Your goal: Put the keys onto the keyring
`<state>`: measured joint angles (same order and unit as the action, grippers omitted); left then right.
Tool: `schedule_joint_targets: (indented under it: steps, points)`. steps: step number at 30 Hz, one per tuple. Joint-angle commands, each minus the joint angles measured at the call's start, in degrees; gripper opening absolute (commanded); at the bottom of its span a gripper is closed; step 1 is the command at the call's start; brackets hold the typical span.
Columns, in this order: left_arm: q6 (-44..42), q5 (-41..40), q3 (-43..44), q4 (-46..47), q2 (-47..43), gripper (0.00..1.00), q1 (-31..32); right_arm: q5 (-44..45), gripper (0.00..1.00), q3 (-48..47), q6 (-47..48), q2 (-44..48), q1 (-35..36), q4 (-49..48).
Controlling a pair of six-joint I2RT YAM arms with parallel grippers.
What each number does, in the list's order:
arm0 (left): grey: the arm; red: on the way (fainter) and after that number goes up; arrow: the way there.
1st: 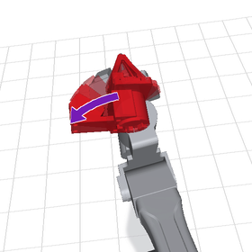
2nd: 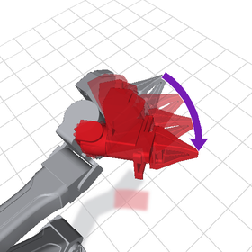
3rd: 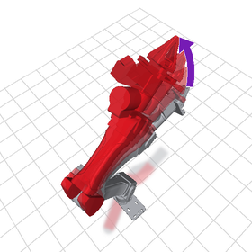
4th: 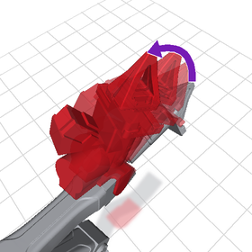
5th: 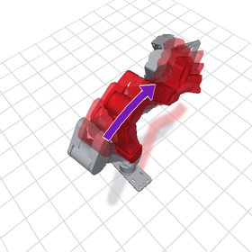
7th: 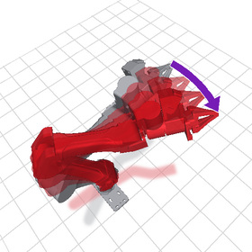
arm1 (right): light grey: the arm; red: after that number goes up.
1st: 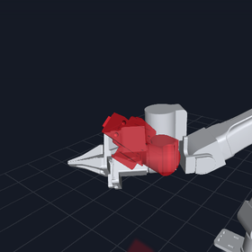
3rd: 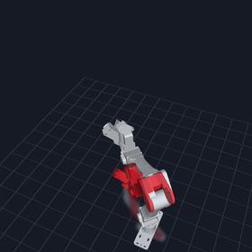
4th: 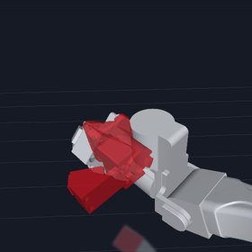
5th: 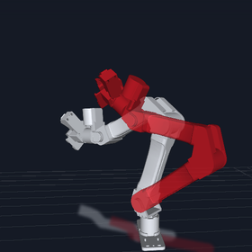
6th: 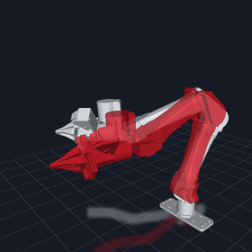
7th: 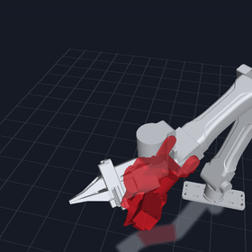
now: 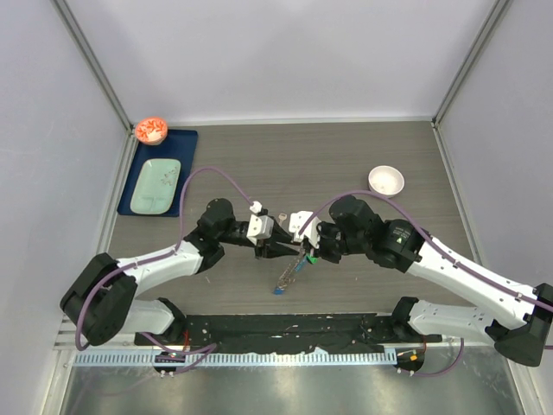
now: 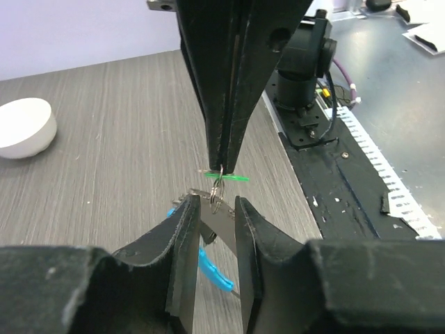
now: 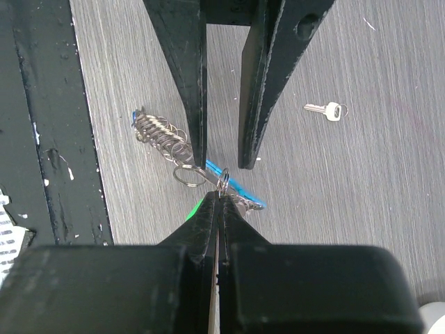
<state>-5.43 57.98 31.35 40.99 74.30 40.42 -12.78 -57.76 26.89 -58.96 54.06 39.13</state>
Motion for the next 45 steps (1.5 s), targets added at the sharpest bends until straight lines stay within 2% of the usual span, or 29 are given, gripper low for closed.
schedule_joint_targets:
  steps: [1, 5, 11, 18, 24, 28, 34, 45]
  points:
    - [-3.4, 6.3, 3.9, -4.3, 1.2, 0.28, -0.3, -0.9, 0.01, -2.5, 0.6, 0.3, 0.3, -0.7]
    - [-3.7, 6.5, 4.9, -6.2, 2.2, 0.24, -0.3, -0.8, 0.01, -2.4, 0.8, 0.4, 0.3, -0.7]
    - [-3.8, 5.9, 6.2, -7.5, 4.0, 0.23, -0.3, -1.1, 0.01, -2.4, 0.9, 0.7, 0.3, -0.7]
    - [-3.4, 1.9, 5.8, -5.7, 3.9, 0.26, -0.3, -1.5, 0.01, -2.1, 0.9, 0.7, 0.3, -0.9]
    - [-2.2, 1.5, 5.1, -2.6, 4.2, 0.28, -0.3, -1.7, 0.01, -1.9, 0.9, 0.5, 0.3, -1.1]
    - [-1.6, 3.1, 5.1, -1.5, 4.4, 0.27, -0.3, -1.6, 0.01, -2.0, 0.9, 0.5, 0.3, -1.1]
    - [-1.1, 5.0, 4.7, -1.5, 4.5, 0.2, -0.3, -1.4, 0.01, -1.9, 0.9, 0.5, 0.3, -1.2]
    - [-0.1, 6.1, 4.9, -1.6, 5.1, 0.2, -0.1, -1.2, 0.01, -1.8, 0.9, 0.6, 0.3, -1.2]
